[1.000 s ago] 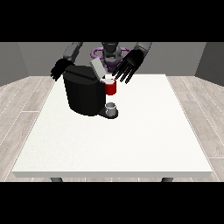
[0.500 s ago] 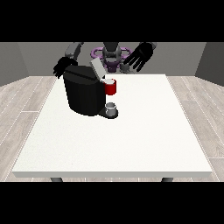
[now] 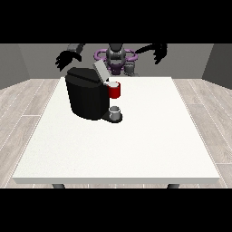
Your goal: Insert the coffee pod into the coffee machine and close the lid
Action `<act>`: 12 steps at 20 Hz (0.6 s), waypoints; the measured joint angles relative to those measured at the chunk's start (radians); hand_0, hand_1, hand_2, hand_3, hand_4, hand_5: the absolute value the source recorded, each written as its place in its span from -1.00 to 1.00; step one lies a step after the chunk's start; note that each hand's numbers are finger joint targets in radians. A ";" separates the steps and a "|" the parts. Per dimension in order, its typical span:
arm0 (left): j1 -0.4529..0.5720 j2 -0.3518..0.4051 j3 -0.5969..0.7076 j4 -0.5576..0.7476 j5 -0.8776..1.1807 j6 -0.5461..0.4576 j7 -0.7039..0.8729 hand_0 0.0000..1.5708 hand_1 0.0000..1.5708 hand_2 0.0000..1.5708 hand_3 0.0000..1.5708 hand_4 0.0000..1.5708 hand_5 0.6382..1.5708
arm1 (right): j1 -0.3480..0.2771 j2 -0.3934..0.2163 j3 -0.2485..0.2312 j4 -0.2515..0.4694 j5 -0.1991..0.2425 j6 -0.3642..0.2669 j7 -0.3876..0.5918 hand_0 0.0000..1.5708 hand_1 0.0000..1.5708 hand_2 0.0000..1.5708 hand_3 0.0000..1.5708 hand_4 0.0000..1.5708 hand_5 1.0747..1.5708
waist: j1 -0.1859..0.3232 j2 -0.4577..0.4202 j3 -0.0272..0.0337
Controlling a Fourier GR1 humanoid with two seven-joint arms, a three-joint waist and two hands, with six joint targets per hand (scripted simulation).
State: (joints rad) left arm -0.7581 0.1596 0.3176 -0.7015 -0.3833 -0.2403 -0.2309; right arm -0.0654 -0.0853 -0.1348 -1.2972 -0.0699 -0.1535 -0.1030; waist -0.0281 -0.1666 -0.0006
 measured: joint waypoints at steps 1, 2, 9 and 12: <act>0.018 -0.012 0.013 -0.001 0.020 -0.003 0.002 -1.00 -1.00 -1.00 -1.00 -0.71 1.00 | 0.002 -0.009 0.003 -0.006 0.000 0.010 0.001 -1.00 -1.00 -1.00 -1.00 -0.50 1.00 | 0.010 -0.012 0.0001; 0.046 -0.013 0.024 0.000 0.033 -0.003 -0.005 -1.00 -1.00 -1.00 -1.00 -0.73 1.00 | 0.012 -0.007 0.023 -0.028 0.011 0.018 0.009 -1.00 -1.00 -1.00 -1.00 -0.56 1.00 | 0.006 -0.027 0.0000; 0.166 -0.071 0.048 -0.028 0.104 -0.011 -0.001 -1.00 -1.00 -1.00 -1.00 -1.00 1.00 | -0.037 -0.058 0.059 -0.142 -0.007 0.093 0.114 -1.00 -1.00 -1.00 -1.00 -0.95 1.00 | 0.039 -0.090 0.0000; 0.201 -0.089 0.045 -0.062 0.137 -0.040 0.001 -1.00 -1.00 -1.00 -1.00 -0.83 1.00 | -0.071 -0.081 0.054 -0.157 -0.014 0.115 0.132 -1.00 -1.00 -1.00 -1.00 -1.00 1.00 | 0.081 -0.093 0.0003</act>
State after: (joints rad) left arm -0.5571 0.0702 0.3627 -0.7638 -0.2462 -0.2805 -0.2295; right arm -0.1366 -0.1660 -0.0812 -1.4541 -0.0841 -0.0388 0.0287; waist 0.0525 -0.2597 -0.0003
